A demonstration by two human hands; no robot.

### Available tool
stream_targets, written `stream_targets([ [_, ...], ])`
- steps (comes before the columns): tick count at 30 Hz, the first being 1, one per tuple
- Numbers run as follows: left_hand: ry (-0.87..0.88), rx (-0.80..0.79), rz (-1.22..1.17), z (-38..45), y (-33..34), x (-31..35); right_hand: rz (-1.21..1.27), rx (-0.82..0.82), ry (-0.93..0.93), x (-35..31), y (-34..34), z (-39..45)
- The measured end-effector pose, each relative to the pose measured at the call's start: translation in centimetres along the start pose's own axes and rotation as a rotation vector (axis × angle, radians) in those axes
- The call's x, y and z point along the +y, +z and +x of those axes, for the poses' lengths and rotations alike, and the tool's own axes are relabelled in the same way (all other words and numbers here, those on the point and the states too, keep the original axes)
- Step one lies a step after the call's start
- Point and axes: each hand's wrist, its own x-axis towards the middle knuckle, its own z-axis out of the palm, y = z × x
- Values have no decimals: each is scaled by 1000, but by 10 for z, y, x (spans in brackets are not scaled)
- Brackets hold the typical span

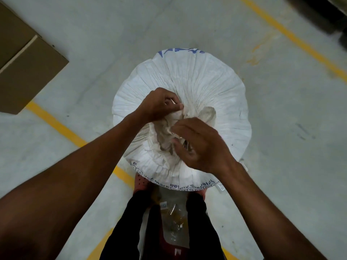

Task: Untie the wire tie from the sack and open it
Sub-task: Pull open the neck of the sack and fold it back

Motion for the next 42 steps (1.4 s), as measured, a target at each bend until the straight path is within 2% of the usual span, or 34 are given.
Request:
stream_targets([
  [4,34,13,-62,0,-7,5,-94,-318,54,15,36,-8],
  [8,60,70,-65,4,-4,0,-227,-382,113,27,37,-12],
  [11,72,69,-54,1,4,-4,-257,-548,164,33,33,-12],
  [16,122,-4,51,-24,15,-17,-311,-710,-104,49,14,-20],
  [18,136,18,72,-28,18,-23,-350,-844,-197,55,6,-23],
  [24,201,271,109,-21,27,-21,-331,-1094,-385,78,-23,-38],
  [27,153,277,101,-8,21,-5,-271,-1152,-330,92,-44,-49],
  [29,102,303,182,2,20,2,-273,-1192,-282,98,-60,-48],
  [32,30,502,423,7,27,10,-340,-1233,-210,100,-76,-37],
  [34,-10,545,468,1,35,21,-396,-1247,-183,102,-80,-31],
  [37,-52,555,381,-13,61,31,-398,-1206,-129,108,-76,-28],
  [42,68,408,103,-35,92,23,-395,-1061,33,121,-46,-26],
])
